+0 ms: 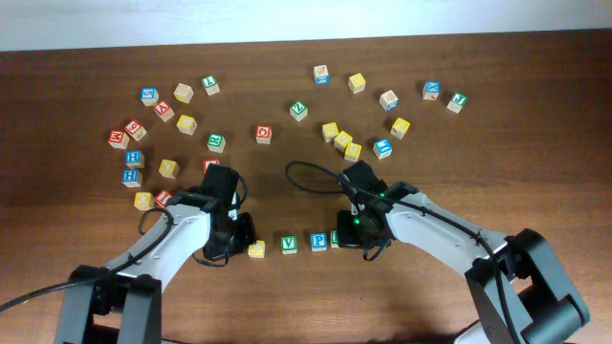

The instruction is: Spell out CVPR

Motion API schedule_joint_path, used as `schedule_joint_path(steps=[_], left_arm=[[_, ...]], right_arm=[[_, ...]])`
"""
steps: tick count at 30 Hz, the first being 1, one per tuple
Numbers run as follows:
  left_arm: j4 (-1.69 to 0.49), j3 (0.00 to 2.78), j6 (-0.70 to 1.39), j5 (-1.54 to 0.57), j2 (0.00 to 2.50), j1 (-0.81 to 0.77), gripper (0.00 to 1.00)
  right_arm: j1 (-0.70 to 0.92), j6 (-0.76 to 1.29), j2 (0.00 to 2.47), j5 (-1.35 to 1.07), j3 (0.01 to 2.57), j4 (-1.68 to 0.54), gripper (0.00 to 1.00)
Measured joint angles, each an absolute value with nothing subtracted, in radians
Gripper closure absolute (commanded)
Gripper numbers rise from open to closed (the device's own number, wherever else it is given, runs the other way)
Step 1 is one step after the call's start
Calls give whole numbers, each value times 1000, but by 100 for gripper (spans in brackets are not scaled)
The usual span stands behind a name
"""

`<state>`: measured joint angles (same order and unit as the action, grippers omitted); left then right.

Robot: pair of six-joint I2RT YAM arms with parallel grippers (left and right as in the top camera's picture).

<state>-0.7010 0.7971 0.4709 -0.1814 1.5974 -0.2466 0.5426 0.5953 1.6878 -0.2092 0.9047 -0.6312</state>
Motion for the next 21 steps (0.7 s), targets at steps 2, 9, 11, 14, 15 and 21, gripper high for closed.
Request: schedule_joint_path(steps=[2,9,11,14,15,21], left_arm=[[-698,797,471,-186,1597,-247,100],[-698,797,471,-211,1597,-247,100],[-698,797,471,-214,1597,-247,100],[-698,797,471,-214,1597,-247,100],[-698,797,471,-214,1597,-247,100],[-731,797,471,-212,1597,-247,100]], right_arm=[[542,593,1688,-227,905,-627,96],[542,590,1688,-250,905,-627,96],[543,585,1688,-255,905,-627,96],[548,569,1688,-265,905,-627,96],[554,567,1688,-265,905,-627,96],[583,564,1688,-268,905,-625,96]])
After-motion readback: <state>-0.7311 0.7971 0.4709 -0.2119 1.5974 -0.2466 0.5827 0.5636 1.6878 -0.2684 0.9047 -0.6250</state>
